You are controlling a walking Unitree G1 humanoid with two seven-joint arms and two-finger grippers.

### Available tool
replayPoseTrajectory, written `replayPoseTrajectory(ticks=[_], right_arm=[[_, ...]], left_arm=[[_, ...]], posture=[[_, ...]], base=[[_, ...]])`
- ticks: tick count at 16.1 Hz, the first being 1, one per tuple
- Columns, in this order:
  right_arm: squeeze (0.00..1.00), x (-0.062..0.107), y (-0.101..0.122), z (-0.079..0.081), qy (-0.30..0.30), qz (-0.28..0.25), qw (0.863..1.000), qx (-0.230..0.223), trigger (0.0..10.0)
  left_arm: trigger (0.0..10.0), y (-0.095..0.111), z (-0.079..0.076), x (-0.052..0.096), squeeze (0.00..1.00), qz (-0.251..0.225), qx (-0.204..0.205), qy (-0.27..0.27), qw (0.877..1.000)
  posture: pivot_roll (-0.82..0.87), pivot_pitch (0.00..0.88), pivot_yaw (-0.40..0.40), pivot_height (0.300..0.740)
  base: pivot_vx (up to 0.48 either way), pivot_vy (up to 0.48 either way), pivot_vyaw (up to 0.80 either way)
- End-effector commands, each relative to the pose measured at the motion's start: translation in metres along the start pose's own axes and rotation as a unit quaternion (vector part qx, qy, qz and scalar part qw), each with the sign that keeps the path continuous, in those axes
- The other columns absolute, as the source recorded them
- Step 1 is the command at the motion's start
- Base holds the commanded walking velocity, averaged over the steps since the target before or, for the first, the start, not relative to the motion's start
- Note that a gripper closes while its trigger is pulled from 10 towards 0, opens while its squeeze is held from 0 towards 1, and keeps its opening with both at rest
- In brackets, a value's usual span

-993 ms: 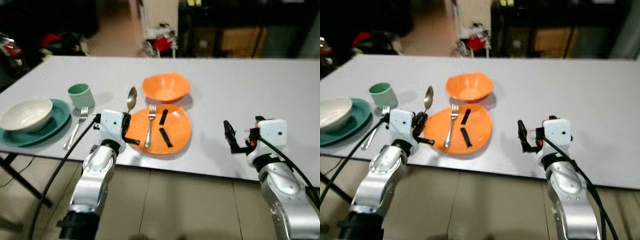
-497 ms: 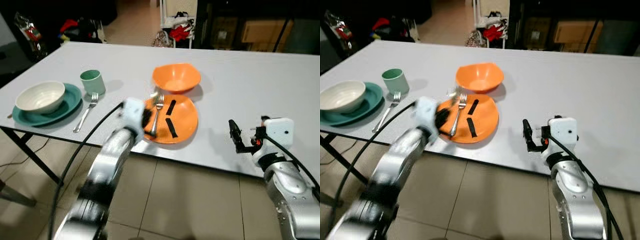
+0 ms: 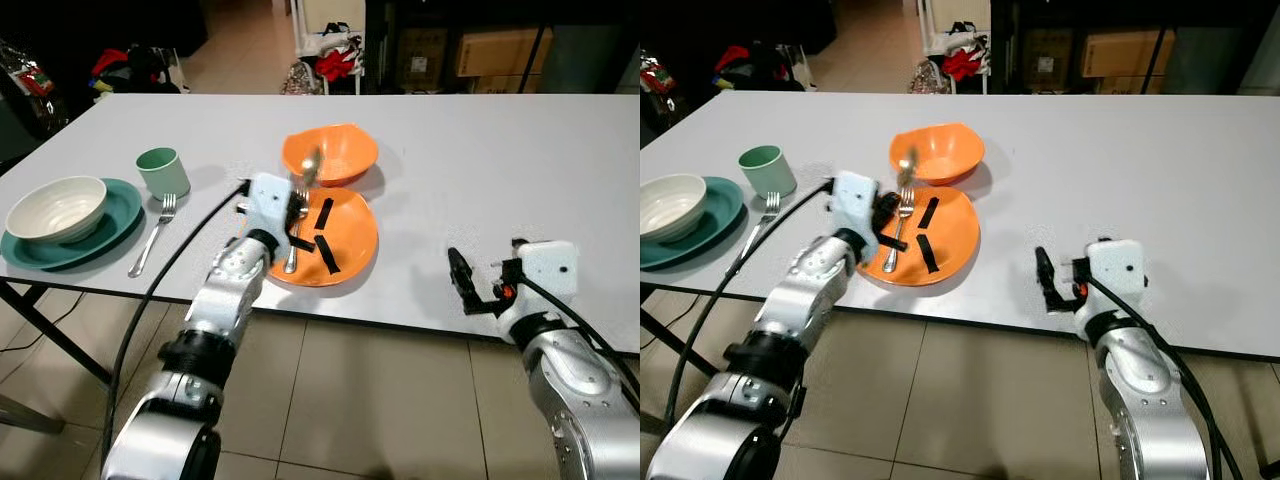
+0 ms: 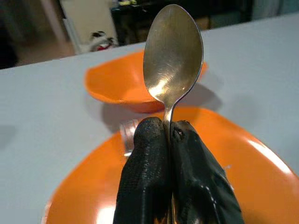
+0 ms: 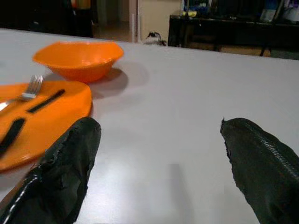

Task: Setting the table

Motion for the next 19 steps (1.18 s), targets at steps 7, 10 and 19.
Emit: replayPoseTrajectory(ticks=[7,10,19], right_arm=[[0.00,-0.003,0.004,0.003,0.005,-0.008,1.000,-0.001,10.0],[0.00,0.002,0.000,0.007,0.016,-0.001,1.000,-0.008,10.0],[0.00,0.013,-0.004,0.003,0.019,0.009,1.000,-0.005,10.0]], left_arm=[[10.0,-0.003,0.032,0.033,0.00,-0.027,-0.011,0.065,0.997],[10.0,-0.004,0.033,0.042,0.00,-0.028,-0.019,0.069,0.997],[10.0,-0.007,0.033,0.026,0.00,0.008,-0.047,0.076,0.996]], posture=[[-0.04,0.000,0.033,0.740],[-0.10,0.000,0.083,0.740],[-0.15,0.000,0.113,0.740]], base=[[0.000,-0.480,0.00],[0.000,0.000,0.00],[0.207,0.000,-0.24]])
Point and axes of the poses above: a point about 5 cm out from each wrist's last joint towards the gripper, its own x axis pointing back from the gripper into the wrist, its own y axis along the axis of the wrist's last joint, z = x × y, the point moved 5 cm from there along -x, pointing out of the wrist towards the gripper, and after that the axes turned 12 degrees about x, right-handed, at the moved point
